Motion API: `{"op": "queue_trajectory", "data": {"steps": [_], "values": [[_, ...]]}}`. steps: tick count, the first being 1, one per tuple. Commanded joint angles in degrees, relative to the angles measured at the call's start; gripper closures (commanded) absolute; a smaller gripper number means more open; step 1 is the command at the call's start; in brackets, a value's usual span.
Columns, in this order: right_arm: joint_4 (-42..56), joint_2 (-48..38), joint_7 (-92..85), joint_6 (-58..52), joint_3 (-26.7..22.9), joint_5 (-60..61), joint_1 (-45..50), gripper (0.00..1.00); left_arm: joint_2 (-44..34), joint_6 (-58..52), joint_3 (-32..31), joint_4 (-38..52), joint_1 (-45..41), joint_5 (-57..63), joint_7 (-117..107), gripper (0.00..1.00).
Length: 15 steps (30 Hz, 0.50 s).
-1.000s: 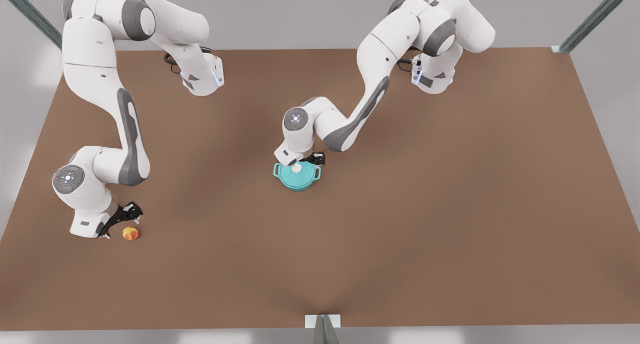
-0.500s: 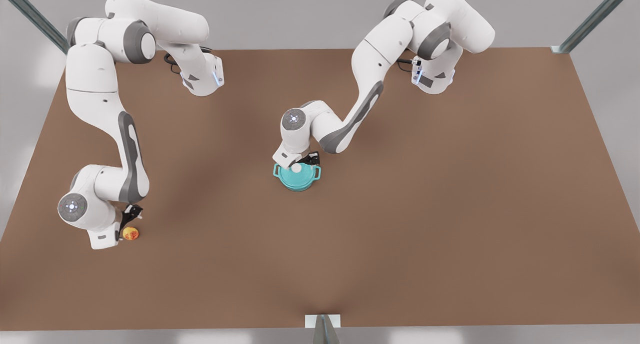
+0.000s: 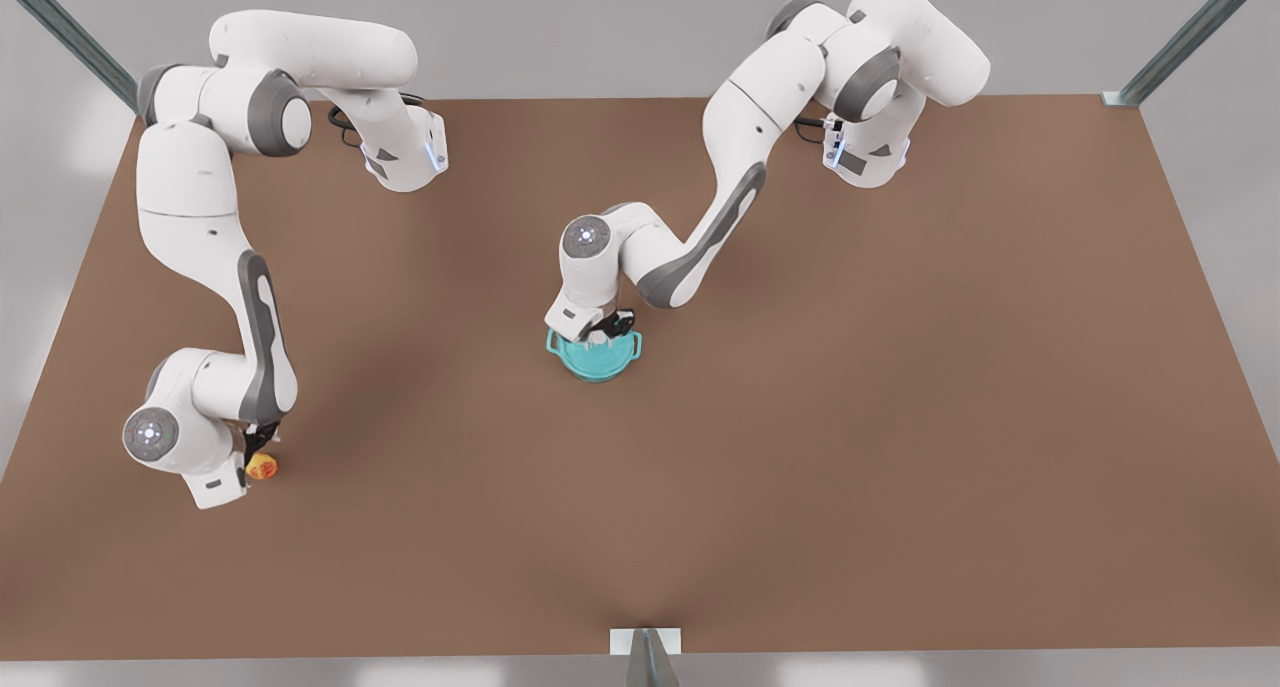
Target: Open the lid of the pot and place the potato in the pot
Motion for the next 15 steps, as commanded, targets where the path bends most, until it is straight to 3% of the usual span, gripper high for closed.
{"op": "queue_trajectory", "data": {"steps": [1,4,7,9,13,14,15], "values": [[0.81,0.66,-7.52,1.51,-0.08,-0.14,-0.01,0.00,-0.54,-4.41,0.08,0.28,0.62,0.23,-1.43,0.55],[1.60,1.18,-7.69,1.51,-0.17,-0.06,-0.09,0.00,-0.63,-8.02,0.08,4.76,3.95,0.14,0.76,0.57],[1.34,1.27,-7.60,1.87,-0.17,0.12,-0.10,0.00,-0.63,-7.76,0.08,7.32,14.06,0.14,10.07,0.57],[0.81,1.27,-7.52,2.22,-0.17,0.21,-0.10,0.00,2.62,-1.35,-0.18,7.32,23.29,-0.03,20.97,0.57],[-0.77,1.54,-7.69,2.48,-0.17,0.03,-1.15,0.00,6.58,3.06,-0.27,7.32,24.26,0.23,24.06,0.57],[-0.77,1.54,-7.69,2.48,-0.17,0.03,-1.24,0.00,6.31,2.53,-0.27,7.32,24.17,0.23,24.14,0.00],[-0.77,1.54,-7.78,2.48,-0.17,0.03,-1.24,0.00,5.61,0.69,-0.54,7.32,24.08,0.23,24.23,0.00]]}}
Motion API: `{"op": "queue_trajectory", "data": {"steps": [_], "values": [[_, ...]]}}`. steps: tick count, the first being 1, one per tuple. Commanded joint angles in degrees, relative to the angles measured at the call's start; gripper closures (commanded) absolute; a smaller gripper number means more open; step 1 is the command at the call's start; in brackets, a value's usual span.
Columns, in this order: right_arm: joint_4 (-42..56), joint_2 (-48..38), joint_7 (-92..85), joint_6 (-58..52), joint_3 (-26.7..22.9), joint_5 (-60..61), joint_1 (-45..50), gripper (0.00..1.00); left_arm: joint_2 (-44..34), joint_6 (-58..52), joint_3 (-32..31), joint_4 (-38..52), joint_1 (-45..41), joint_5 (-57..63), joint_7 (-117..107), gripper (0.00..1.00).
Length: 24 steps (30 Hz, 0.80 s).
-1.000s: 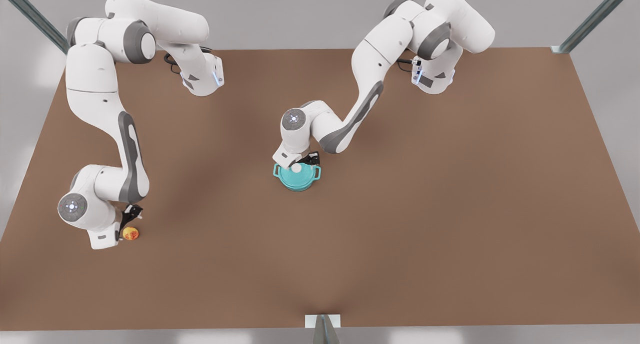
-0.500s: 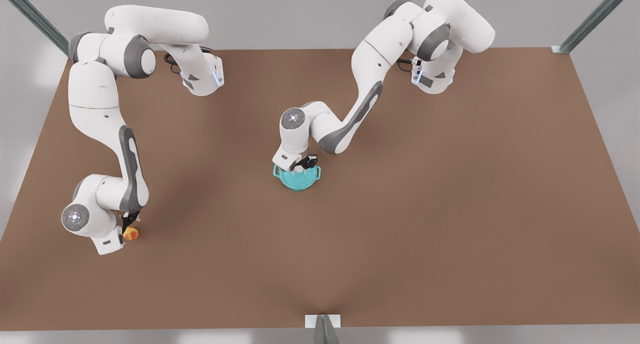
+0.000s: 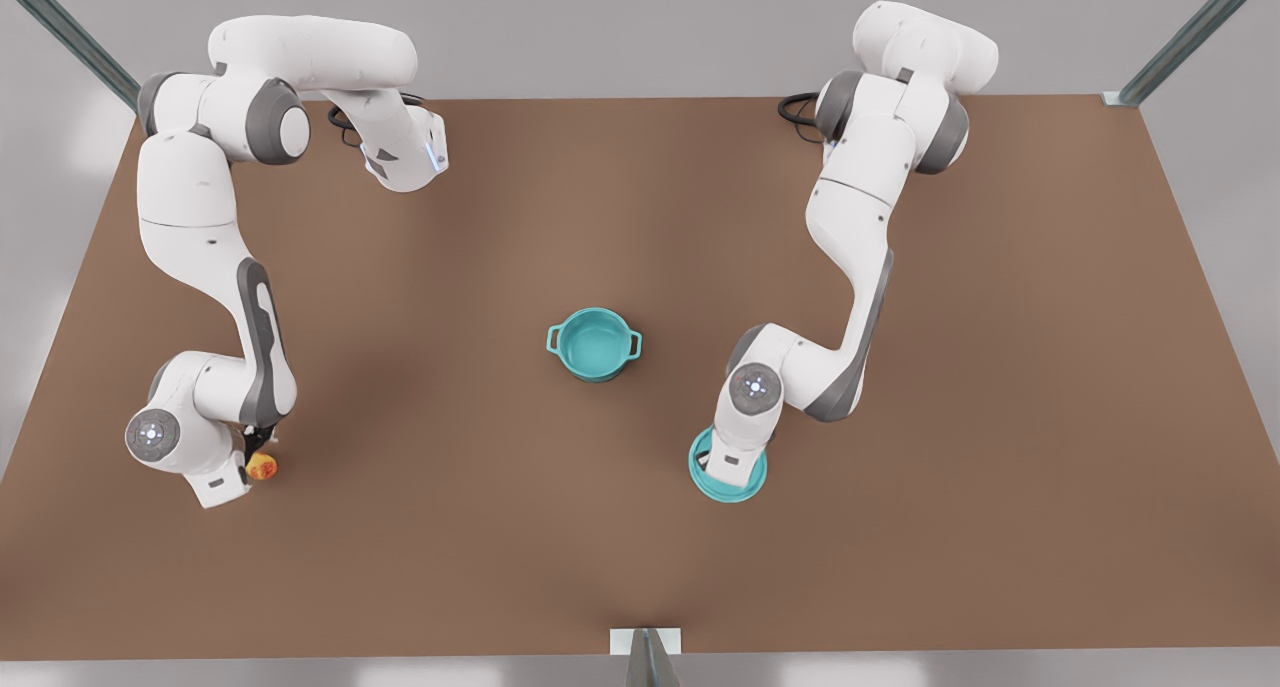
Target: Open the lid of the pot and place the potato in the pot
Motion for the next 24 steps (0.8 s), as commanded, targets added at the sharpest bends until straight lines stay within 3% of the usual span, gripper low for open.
{"op": "queue_trajectory", "data": {"steps": [1,4,6,8,9,14,24], "values": [[-0.04,-0.07,-3.50,0.29,0.00,0.09,-0.05,0.00,-0.45,0.13,0.03,0.10,-0.17,0.14,15.14,0.00],[-0.04,0.02,-3.23,0.29,0.00,0.35,0.04,0.00,-1.94,-2.06,0.38,0.01,0.18,1.37,16.01,0.00],[-0.04,0.28,-3.23,0.29,0.17,0.53,0.13,0.00,-14.76,-23.68,0.12,-0.08,13.62,-4.43,52.64,0.00],[0.05,0.55,-3.41,0.38,0.17,0.35,0.13,0.00,-28.73,-35.55,-0.06,-4.10,20.05,-6.01,56.72,0.00],[0.05,0.72,-3.41,0.38,0.17,0.35,0.13,0.01,-42.08,-27.84,-0.24,-20.25,19.78,-5.75,51.87,0.00],[0.22,1.43,-3.50,0.38,0.35,0.09,0.13,0.14,-40.35,-28.44,0.20,-15.11,20.84,-6.19,52.49,0.00],[0.40,1.34,-5.34,-0.06,0.53,0.18,0.22,0.48,-39.56,-29.84,2.93,-14.67,26.55,-6.63,52.40,0.00]]}}
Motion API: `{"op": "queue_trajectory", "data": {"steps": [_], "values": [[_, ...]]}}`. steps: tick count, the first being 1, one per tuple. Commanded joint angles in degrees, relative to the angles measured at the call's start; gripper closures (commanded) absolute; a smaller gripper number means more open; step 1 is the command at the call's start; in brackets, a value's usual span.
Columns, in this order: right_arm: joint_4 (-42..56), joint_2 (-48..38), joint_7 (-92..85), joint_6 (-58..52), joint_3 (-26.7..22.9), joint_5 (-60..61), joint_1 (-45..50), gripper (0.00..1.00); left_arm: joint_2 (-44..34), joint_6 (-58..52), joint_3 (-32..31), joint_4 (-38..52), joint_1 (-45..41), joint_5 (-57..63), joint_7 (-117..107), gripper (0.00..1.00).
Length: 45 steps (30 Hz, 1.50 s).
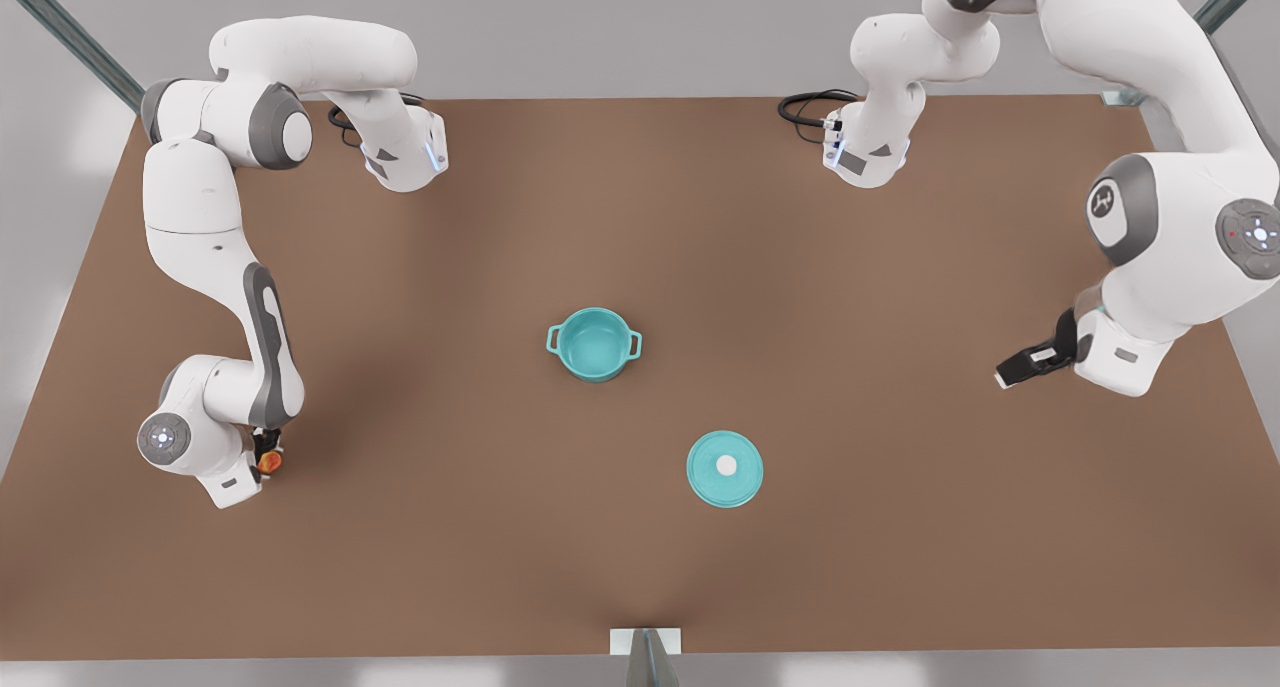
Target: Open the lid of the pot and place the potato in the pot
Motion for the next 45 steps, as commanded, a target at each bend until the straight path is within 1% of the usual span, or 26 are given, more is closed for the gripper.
{"op": "queue_trajectory", "data": {"steps": [1,2,4,5,7,13,14,16,20,22,25,27,28,31,34,36,38,41,43,45], "values": [[0.01,-0.12,-2.52,-0.03,0.01,0.08,0.05,0.49,0.98,-1.35,0.11,0.04,0.75,-1.86,15.92,0.00],[0.01,-0.12,-2.52,-0.21,0.01,0.08,0.14,0.51,2.48,-0.91,0.02,0.04,2.33,-2.13,16.00,0.00],[0.01,-0.38,-3.31,-0.38,0.01,0.17,0.14,0.55,3.53,-0.82,-0.15,1.27,2.24,-2.22,15.74,0.00],[-0.08,-0.38,-3.92,-0.47,0.01,0.17,0.14,0.57,5.90,-0.47,-0.24,1.53,2.24,-2.57,15.74,0.00],[-0.08,-0.47,-4.10,-1.52,0.10,0.17,0.14,0.59,6.79,0.94,0.02,3.46,2.86,-2.48,15.83,0.00],[0.09,-3.72,-5.24,-5.21,1.68,0.35,0.49,0.58,7.05,0.68,-0.07,2.94,2.33,-2.39,15.74,0.00],[0.09,-4.77,-4.72,-7.84,1.76,0.52,1.54,0.58,7.05,0.68,-0.15,2.94,2.16,-2.04,14.51,0.00],[0.09,-6.27,-3.84,-9.78,1.85,0.61,3.12,0.58,7.40,0.59,-0.15,2.67,1.89,-1.95,14.42,0.00],[0.09,-10.31,3.81,-16.72,2.38,2.54,9.63,0.58,7.40,0.32,-0.15,2.67,2.33,-2.04,14.33,0.00],[0.09,-12.07,8.11,-18.48,2.38,4.04,12.96,0.58,7.22,-0.73,-0.15,2.85,2.33,-2.04,12.50,0.00],[0.09,-14.44,17.08,-22.70,2.47,4.13,19.91,0.58,6.87,-2.22,0.11,2.76,2.77,-2.30,12.31,0.00],[0.09,-15.23,20.69,-23.49,2.47,4.39,25.36,0.58,6.87,-2.40,-0.07,2.76,2.60,-2.30,10.91,0.00],[0.36,-15.85,21.56,-25.34,2.56,6.94,27.82,0.57,6.87,-2.84,-0.07,2.76,2.59,-2.30,11.17,0.00],[0.45,-15.94,24.82,-25.52,2.64,9.31,34.32,0.57,7.31,-2.66,-0.33,2.94,0.93,-1.86,10.91,0.00],[1.59,-15.23,32.64,-25.17,2.64,10.98,40.65,0.57,7.31,-2.66,-0.42,3.02,-0.39,-1.77,7.48,0.00],[2.46,-14.09,34.92,-24.73,2.64,12.21,42.33,0.57,7.31,-2.66,-0.42,3.02,-0.83,-1.77,6.69,0.00],[5.02,-11.54,36.07,-23.68,2.64,13.79,45.49,0.57,7.57,-2.49,-0.42,3.20,-3.38,-1.77,6.60,0.00],[5.10,-9.43,38.44,-20.07,2.73,14.50,49.53,0.57,8.46,-1.96,-0.59,4.78,-3.65,-2.48,7.21,0.00],[5.81,-7.41,39.85,-17.35,2.64,14.58,50.41,0.57,9.77,-0.12,-0.59,7.68,-4.00,-2.30,9.41,0.00],[5.63,-6.97,40.55,-16.73,2.64,14.85,50.85,0.57,11.44,1.91,-1.03,8.30,-5.93,-2.74,9.41,0.00]]}}
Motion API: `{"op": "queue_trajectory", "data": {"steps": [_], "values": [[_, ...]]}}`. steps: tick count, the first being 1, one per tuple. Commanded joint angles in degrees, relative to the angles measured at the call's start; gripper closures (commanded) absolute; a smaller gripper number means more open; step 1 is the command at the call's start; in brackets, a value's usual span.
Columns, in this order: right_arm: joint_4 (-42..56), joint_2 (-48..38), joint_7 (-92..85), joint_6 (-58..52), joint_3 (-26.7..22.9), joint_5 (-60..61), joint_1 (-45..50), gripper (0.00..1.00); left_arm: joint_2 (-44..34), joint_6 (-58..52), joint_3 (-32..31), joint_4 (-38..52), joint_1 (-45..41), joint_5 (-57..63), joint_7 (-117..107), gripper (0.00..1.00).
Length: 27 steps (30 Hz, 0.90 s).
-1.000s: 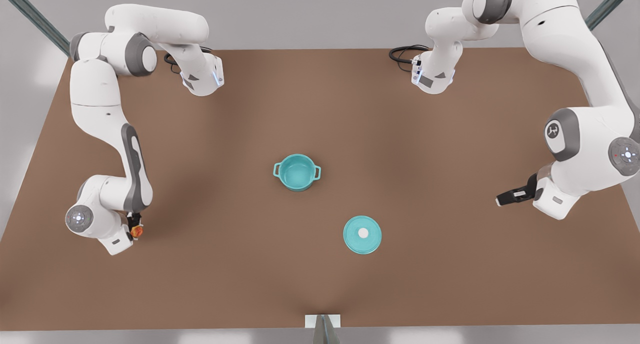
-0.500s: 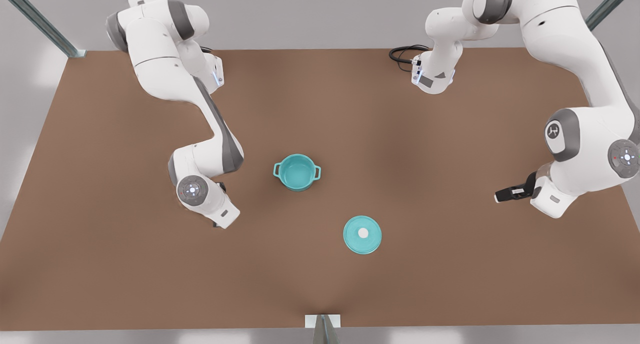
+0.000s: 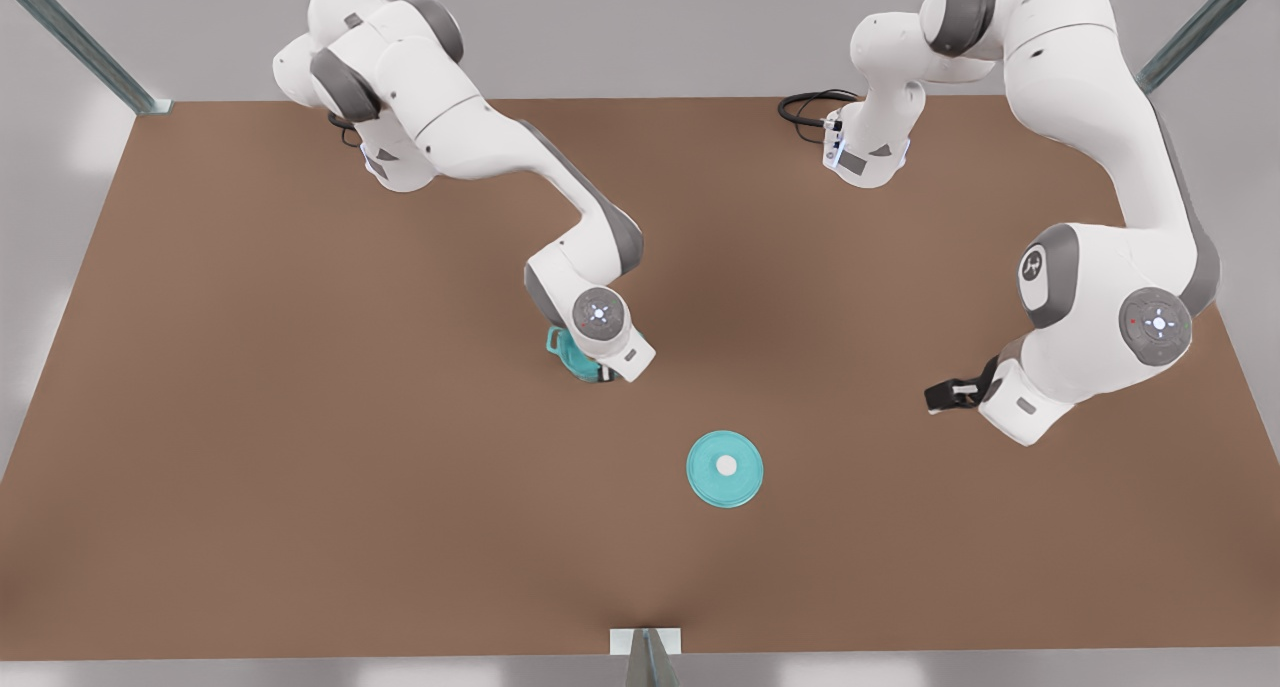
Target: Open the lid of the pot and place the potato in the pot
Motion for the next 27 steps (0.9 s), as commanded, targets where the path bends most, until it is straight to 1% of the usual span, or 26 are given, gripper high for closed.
{"op": "queue_trajectory", "data": {"steps": [1,2,3,4,5,12,16,17,18,20,22,23,25,26,27], "values": [[-0.18,0.39,17.46,4.93,0.03,1.79,0.61,0.57,0.56,2.31,-0.25,0.37,-0.53,-0.75,0.11,0.00],[-0.44,0.30,17.46,5.29,0.03,1.79,0.88,0.57,0.56,2.23,-0.16,0.28,-0.35,-2.25,-0.07,0.00],[-0.71,0.30,18.07,5.29,0.03,1.88,1.40,0.57,-0.85,0.82,-0.16,-3.67,0.26,-2.34,0.37,0.00],[-0.80,0.30,18.60,5.29,0.03,3.02,1.84,0.57,-4.79,1.69,-0.25,-9.81,0.00,-2.34,0.46,0.00],[-0.88,0.30,18.87,5.29,0.03,3.19,2.46,0.57,-8.41,6.36,-0.16,-15.80,0.18,-2.43,0.55,0.00],[-6.42,-2.07,18.78,6.87,0.03,3.46,2.46,0.57,-7.27,6.36,-0.34,-14.31,-0.35,-2.34,0.02,0.00],[-7.30,-2.77,18.69,6.87,-0.14,3.46,2.20,0.55,-6.91,6.44,-0.43,-14.22,-0.88,-2.16,-0.15,0.00],[-7.21,-2.77,18.69,6.96,-0.14,3.46,2.11,0.37,-6.91,6.44,-0.34,-14.22,-1.14,-1.99,-0.15,0.00],[-7.21,-2.77,18.69,7.83,-0.23,3.46,2.11,0.00,-6.91,6.36,-0.34,-13.96,-1.14,-1.99,-0.15,0.00],[-7.21,-3.82,18.07,7.40,-0.41,3.46,2.11,0.00,-6.83,6.36,-0.34,-13.96,-1.14,-1.90,-0.15,0.00],[-7.21,-7.69,17.64,5.02,-0.58,3.46,1.14,0.00,-6.83,6.36,-0.34,-13.96,-1.14,-1.90,-0.15,0.00],[-6.60,-11.73,17.72,0.99,-2.95,3.46,-0.70,0.00,-6.83,6.36,-0.34,-13.96,-1.14,-1.90,-0.15,0.00],[-4.93,-17.19,18.07,-4.20,-9.63,2.93,-9.66,0.00,-6.83,6.36,-0.34,-13.96,-1.14,-1.90,-0.15,0.00],[-2.47,-17.19,18.95,-5.08,-15.77,2.58,-12.04,0.00,-6.83,6.36,-0.34,-13.96,-1.14,-1.90,-0.15,0.00],[-1.85,-17.01,21.23,-4.65,-20.78,2.93,-13.18,0.00,-6.83,6.36,-0.34,-13.96,-1.14,-2.07,-0.15,0.00]]}}
